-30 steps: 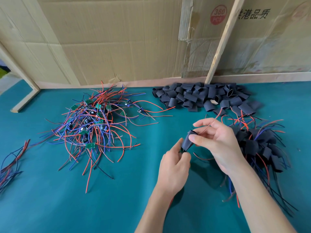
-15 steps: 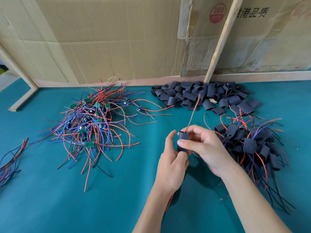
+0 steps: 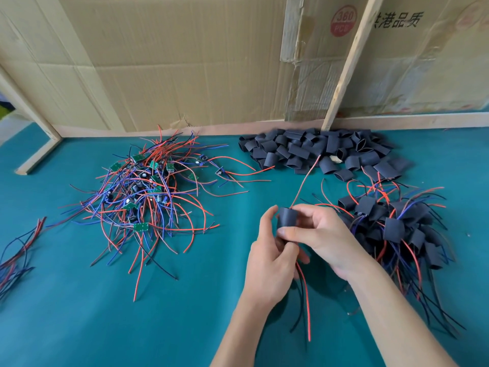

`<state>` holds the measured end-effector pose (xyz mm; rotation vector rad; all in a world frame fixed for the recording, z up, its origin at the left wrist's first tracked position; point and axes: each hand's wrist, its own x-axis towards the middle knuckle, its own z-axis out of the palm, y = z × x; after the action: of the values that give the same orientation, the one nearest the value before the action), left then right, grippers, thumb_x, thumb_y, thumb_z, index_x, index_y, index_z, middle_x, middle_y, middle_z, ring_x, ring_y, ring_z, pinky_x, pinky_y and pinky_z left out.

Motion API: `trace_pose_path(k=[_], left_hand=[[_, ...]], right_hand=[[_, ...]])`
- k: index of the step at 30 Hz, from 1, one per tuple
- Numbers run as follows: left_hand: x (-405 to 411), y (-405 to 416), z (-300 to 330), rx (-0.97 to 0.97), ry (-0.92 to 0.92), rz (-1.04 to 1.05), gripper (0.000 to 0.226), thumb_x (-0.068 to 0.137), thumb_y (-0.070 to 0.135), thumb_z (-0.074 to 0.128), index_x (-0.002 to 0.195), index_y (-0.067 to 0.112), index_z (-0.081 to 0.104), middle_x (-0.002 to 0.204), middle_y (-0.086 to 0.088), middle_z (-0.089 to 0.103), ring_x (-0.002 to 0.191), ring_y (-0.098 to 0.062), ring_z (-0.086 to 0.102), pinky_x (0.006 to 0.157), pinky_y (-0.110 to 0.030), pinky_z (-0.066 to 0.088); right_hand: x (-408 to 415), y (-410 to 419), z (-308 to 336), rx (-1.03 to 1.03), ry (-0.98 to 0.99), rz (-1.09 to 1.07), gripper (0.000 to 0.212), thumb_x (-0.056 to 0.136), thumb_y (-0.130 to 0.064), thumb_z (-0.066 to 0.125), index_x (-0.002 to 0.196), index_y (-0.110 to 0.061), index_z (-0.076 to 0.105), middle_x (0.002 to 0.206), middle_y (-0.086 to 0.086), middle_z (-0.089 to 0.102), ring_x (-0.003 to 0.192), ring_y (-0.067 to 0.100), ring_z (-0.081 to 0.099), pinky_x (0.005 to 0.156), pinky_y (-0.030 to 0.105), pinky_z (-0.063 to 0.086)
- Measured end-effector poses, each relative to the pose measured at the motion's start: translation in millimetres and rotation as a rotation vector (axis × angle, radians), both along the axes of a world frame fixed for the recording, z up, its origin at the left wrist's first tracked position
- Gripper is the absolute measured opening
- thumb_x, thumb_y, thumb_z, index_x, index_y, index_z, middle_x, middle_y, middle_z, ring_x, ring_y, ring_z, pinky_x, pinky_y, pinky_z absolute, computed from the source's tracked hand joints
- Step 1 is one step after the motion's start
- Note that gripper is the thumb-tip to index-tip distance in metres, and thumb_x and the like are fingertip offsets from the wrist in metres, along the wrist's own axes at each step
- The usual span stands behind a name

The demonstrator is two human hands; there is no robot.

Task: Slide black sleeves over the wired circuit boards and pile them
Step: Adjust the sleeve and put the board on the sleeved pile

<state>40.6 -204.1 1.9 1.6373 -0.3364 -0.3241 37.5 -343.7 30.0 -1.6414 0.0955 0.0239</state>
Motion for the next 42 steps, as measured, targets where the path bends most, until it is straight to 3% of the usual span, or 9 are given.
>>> trace_pose_path(k=[9, 16, 19, 22, 24, 27, 30, 35, 42], left_hand=[[-0.9, -1.0, -0.2, -0.079, 0.013, 0.085, 0.041, 0.086, 0.024, 0.051, 0.125, 0.036, 0.052, 0.078, -0.001, 0.073, 0.054, -0.014, 0.06, 0.052, -0.025, 0.047], [0.8, 1.1, -1.7, -0.16, 0.028, 0.131, 0.039, 0.082, 0.009, 0.048, 0.115, 0.027, 0.058, 0.079, -0.006, 0.069, 0.058, -0.015, 0.062, 0.053, -0.028, 0.048], [0.9, 1.3, -1.1, -0.193, 0.035, 0.144, 0.035, 0.083, 0.007, 0.049, 0.112, 0.024, 0.06, 0.078, -0.005, 0.068, 0.059, -0.014, 0.062, 0.054, -0.029, 0.048], [0.8, 2.4, -1.3, -0.207, 0.034, 0.161, 0.036, 0.088, -0.003, 0.048, 0.109, 0.023, 0.06, 0.075, 0.001, 0.068, 0.059, -0.014, 0.062, 0.055, -0.029, 0.048], [1.4, 2.9, -1.0, -0.215, 0.032, 0.18, 0.035, 0.087, -0.004, 0.048, 0.106, 0.023, 0.061, 0.074, 0.002, 0.068, 0.058, -0.013, 0.061, 0.053, -0.028, 0.048], [0.5, 3.3, 0.5, -0.229, 0.024, 0.2, 0.032, 0.081, 0.002, 0.047, 0.104, 0.021, 0.061, 0.074, 0.003, 0.068, 0.059, -0.012, 0.062, 0.053, -0.026, 0.049], [0.6, 4.6, 0.3, -0.23, 0.022, 0.203, 0.034, 0.081, 0.002, 0.047, 0.105, 0.02, 0.062, 0.075, 0.003, 0.069, 0.059, -0.012, 0.062, 0.054, -0.025, 0.049], [-0.9, 7.7, 2.3, -0.226, 0.041, 0.19, 0.036, 0.083, -0.004, 0.044, 0.107, 0.016, 0.062, 0.078, 0.001, 0.069, 0.061, -0.012, 0.062, 0.055, -0.026, 0.049], [3.8, 10.2, -0.9, -0.319, 0.065, 0.257, 0.033, 0.086, -0.011, 0.046, 0.105, 0.011, 0.063, 0.083, -0.006, 0.071, 0.067, -0.016, 0.067, 0.063, -0.025, 0.054]], right_hand=[[0.2, -19.7, 22.0, 0.003, -0.048, -0.453, 0.015, 0.07, -0.011, 0.071, 0.085, -0.009, 0.074, 0.066, 0.008, 0.065, 0.052, 0.015, 0.051, 0.039, 0.023, 0.034], [-36.9, -100.1, 79.0, -0.716, 0.127, -0.554, 0.049, 0.055, -0.051, 0.06, 0.103, -0.047, 0.068, 0.056, 0.006, 0.068, 0.034, 0.029, 0.053, 0.048, 0.027, 0.045], [-40.6, -137.5, 91.6, -0.989, 0.219, -0.53, 0.046, 0.055, -0.06, 0.057, 0.08, -0.025, 0.072, 0.06, 0.009, 0.07, 0.055, 0.039, 0.068, 0.066, 0.044, 0.059], [-27.4, -122.3, 112.8, -1.102, 0.309, -0.446, 0.071, 0.059, -0.059, 0.084, 0.12, -0.026, 0.069, 0.113, 0.016, 0.074, 0.106, 0.042, 0.068, 0.09, 0.052, 0.057], [-5.3, -85.2, 130.0, -1.177, 0.27, -0.36, 0.054, 0.069, -0.056, 0.083, 0.116, -0.034, 0.07, 0.12, 0.004, 0.071, 0.11, 0.032, 0.064, 0.091, 0.041, 0.051], [44.3, -23.1, 126.2, -1.143, 0.116, -0.079, 0.01, 0.082, -0.037, 0.077, 0.092, -0.034, 0.076, 0.094, -0.018, 0.073, 0.085, 0.01, 0.066, 0.075, 0.028, 0.046], [101.1, 34.5, 80.7, -1.135, 0.057, 0.234, 0.027, 0.092, -0.016, 0.065, 0.114, -0.03, 0.071, 0.113, -0.008, 0.071, 0.086, 0.012, 0.065, 0.084, 0.027, 0.051], [153.0, 67.3, 22.8, -1.224, 0.089, 0.112, 0.022, 0.099, -0.026, 0.062, 0.12, -0.022, 0.061, 0.131, 0.008, 0.054, 0.123, 0.034, 0.056, 0.101, 0.044, 0.048], [135.2, 45.0, 28.2, -0.848, 0.005, 0.023, 0.023, 0.08, -0.032, 0.085, 0.07, -0.019, 0.07, 0.073, -0.005, 0.069, 0.073, 0.016, 0.06, 0.064, 0.029, 0.041]])
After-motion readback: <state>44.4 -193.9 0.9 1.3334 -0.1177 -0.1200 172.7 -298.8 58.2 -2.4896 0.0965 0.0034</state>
